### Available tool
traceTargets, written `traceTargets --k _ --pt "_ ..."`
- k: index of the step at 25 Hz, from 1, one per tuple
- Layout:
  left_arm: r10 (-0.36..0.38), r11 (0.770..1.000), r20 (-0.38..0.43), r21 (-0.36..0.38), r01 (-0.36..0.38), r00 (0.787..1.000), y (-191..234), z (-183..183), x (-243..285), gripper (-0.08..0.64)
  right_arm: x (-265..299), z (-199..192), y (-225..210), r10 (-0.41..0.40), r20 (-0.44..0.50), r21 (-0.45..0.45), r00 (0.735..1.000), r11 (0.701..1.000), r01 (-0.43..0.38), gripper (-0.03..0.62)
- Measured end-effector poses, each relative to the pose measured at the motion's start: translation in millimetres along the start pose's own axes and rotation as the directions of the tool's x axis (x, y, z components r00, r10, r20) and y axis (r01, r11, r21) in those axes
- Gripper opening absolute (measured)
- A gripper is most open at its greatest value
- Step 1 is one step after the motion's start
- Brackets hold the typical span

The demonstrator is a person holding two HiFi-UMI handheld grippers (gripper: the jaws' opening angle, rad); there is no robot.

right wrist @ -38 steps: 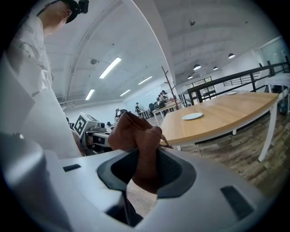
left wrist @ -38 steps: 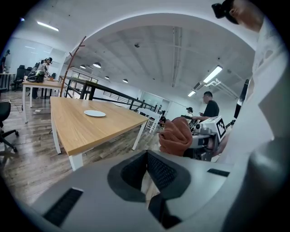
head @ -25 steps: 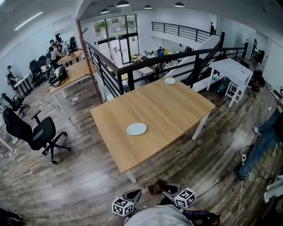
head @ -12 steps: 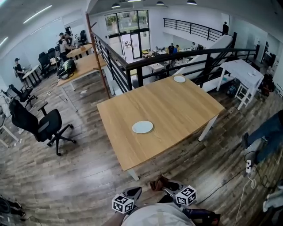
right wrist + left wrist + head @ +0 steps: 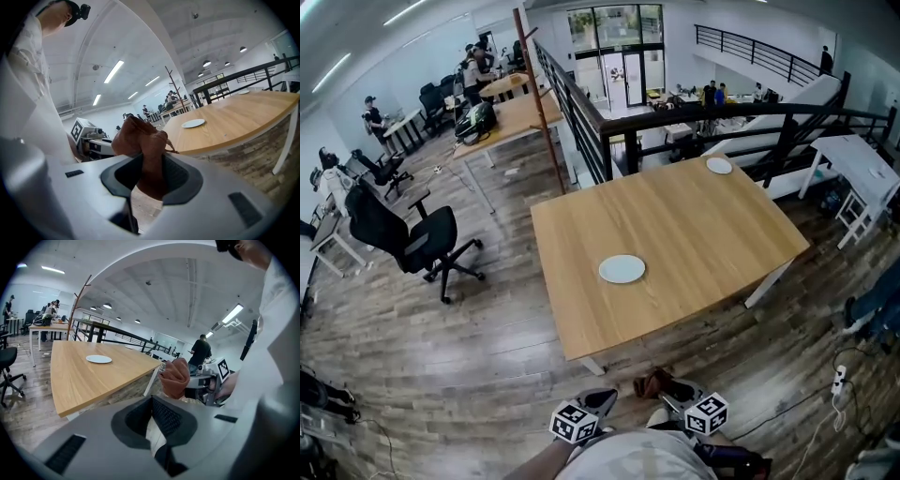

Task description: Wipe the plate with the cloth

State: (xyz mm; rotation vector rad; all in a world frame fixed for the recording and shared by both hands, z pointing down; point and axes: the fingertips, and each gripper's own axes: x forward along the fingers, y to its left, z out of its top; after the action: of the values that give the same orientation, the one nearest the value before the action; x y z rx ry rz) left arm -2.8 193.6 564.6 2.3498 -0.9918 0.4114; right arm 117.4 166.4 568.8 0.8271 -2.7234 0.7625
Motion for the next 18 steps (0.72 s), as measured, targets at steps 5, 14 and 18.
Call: traceTargets --k 5,14,18 --pt "0.029 1.0 -0.003 -0.01 -0.029 1.0 -7.1 18.2 26.7 0.011 -9.8 12.7 -28.6 0.024 -0.004 -0.007 1.0 1.0 -0.024 0.124" --pt "0.085 0.996 0.011 -0.012 -0.085 0.996 -10.9 43.0 53.1 0.011 -25.2 7.6 -53.9 0.042 -0.028 0.013 0.999 0.999 -0.041 0.124" --pt "0.095 0.995 0.0 -0.019 -0.095 0.995 -6.3 44.9 62.8 0.011 -21.7 11.8 -66.1 0.047 -0.03 0.019 0.998 0.999 -0.047 0.124"
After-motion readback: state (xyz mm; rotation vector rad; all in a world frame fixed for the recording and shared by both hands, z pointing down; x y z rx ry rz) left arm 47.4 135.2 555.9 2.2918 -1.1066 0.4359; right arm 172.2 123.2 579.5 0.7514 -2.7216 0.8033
